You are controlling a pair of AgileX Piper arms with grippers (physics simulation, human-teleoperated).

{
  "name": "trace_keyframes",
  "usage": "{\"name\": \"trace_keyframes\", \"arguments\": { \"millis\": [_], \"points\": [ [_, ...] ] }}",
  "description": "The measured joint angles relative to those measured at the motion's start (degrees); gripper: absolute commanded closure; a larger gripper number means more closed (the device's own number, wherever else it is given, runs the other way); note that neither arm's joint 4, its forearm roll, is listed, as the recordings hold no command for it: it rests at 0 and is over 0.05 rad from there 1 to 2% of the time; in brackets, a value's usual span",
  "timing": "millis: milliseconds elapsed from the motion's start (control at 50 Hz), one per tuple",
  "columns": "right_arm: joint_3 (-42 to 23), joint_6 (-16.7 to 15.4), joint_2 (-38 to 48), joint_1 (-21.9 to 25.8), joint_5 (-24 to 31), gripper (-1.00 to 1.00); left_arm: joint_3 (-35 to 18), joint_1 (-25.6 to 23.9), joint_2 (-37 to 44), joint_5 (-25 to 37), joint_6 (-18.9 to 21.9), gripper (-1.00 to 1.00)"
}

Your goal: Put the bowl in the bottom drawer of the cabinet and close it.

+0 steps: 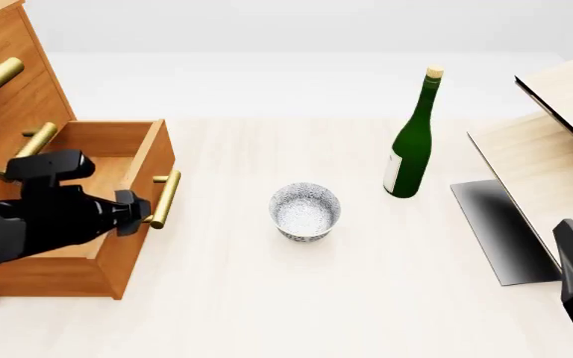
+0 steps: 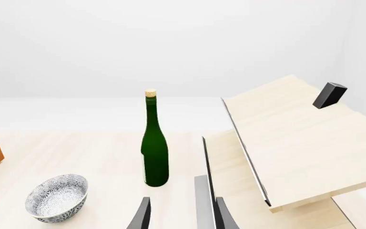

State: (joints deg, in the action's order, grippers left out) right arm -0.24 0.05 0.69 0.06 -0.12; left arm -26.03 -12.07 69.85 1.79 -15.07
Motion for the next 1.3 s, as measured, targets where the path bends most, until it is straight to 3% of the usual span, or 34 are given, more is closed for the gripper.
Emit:
{"name": "trace_keyframes", "arguments": {
  "millis": [660, 1300],
  "points": [
    [0.0, 0.0, 0.0, 0.0, 0.0, -1.0, 1.0, -0.87, 4.52, -3.72, -2.23, -1.0],
    [0.0, 0.0, 0.0, 0.0, 0.0, -1.0, -0.22, -4.74, 6.99, -4.06, -2.62, -1.0]
  ]
}}
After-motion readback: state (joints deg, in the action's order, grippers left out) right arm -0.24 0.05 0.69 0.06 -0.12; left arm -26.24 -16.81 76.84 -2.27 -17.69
